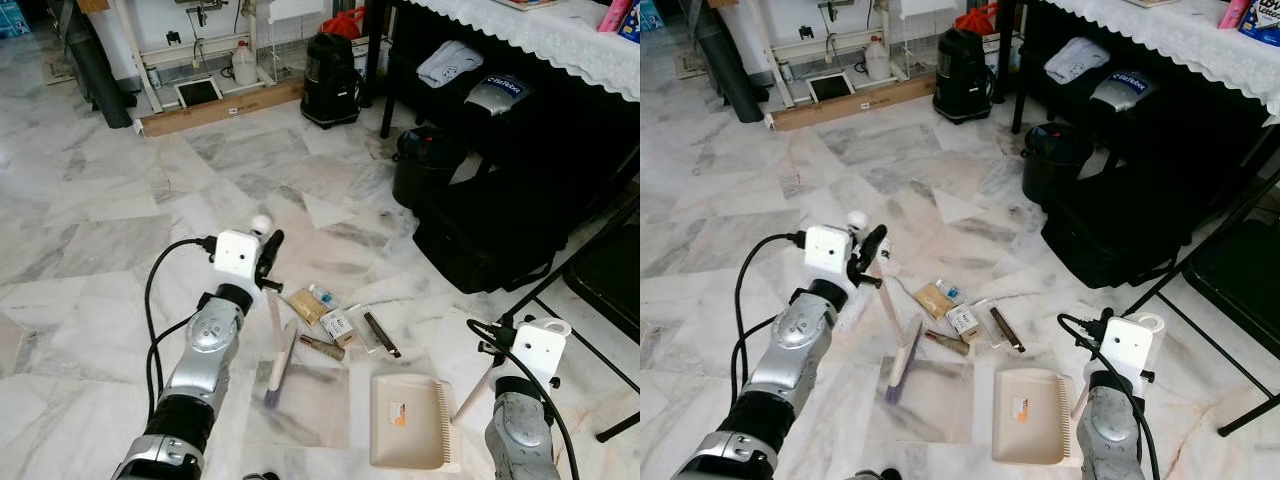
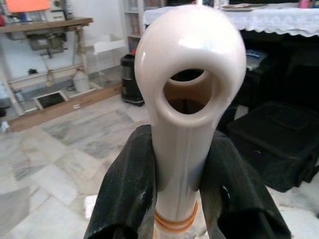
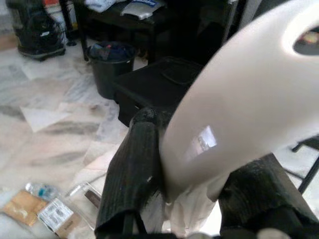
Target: Sweep floor
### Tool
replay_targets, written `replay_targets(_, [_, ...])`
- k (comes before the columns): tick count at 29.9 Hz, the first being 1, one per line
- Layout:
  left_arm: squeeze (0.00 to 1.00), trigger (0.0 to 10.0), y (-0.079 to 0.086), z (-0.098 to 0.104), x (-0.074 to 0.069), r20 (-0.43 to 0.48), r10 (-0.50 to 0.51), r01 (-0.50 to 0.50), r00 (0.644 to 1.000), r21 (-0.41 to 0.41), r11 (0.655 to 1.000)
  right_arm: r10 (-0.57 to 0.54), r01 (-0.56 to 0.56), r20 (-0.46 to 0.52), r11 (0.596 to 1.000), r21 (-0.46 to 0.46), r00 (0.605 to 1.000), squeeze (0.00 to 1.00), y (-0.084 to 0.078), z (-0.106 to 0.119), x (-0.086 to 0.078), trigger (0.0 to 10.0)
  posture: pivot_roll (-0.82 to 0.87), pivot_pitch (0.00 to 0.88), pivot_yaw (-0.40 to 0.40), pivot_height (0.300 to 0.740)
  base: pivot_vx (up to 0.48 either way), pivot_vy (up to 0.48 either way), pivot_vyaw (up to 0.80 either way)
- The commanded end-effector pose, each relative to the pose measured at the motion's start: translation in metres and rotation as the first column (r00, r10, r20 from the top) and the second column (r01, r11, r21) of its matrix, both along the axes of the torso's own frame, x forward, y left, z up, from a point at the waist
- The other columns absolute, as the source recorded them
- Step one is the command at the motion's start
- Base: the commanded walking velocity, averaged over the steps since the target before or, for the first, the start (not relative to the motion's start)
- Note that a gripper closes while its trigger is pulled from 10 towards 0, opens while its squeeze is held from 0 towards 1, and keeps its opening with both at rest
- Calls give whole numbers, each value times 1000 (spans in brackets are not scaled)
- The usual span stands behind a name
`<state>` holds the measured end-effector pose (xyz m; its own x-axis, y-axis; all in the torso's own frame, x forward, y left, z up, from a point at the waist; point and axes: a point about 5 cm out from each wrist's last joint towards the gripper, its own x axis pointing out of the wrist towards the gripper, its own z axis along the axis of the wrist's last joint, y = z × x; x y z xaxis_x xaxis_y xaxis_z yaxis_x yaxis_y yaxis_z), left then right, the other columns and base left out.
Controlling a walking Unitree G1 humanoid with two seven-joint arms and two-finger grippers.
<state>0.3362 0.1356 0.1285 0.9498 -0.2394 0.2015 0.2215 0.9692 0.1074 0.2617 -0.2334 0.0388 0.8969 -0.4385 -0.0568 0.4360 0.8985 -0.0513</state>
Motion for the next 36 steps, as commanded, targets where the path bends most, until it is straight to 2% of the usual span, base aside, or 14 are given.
replay_targets(1, [0, 10000, 4, 9, -1, 58, 10, -10, 998, -7, 1000, -4, 2, 99, 1000, 19, 995, 0, 0, 16, 7, 10000, -47, 90, 37, 740, 0, 0, 0])
replay_targets(9, [0, 10000, 4, 9, -3, 68, 18, -17, 998, -10, 1000, -1, 0, 93, 1000, 6, 996, 0, 0, 18, 13, 10000, -46, 65, 34, 740, 0, 0, 0])
replay_targets(25, [0, 10000, 2, 12, 0, 78, 23, -22, 997, -16, 1000, -6, 6, 89, 1000, 5, 996, 0, -3, 19, 14, 10000, -45, 75, 27, 740, 0, 0, 0])
replay_targets(36, [0, 10000, 2, 14, 2, 86, 27, -26, 996, -18, 1000, -6, 5, 85, 1000, 5, 996, 0, -3, 19, 16, 10000, -48, 75, 26, 740, 178, 0, 0])
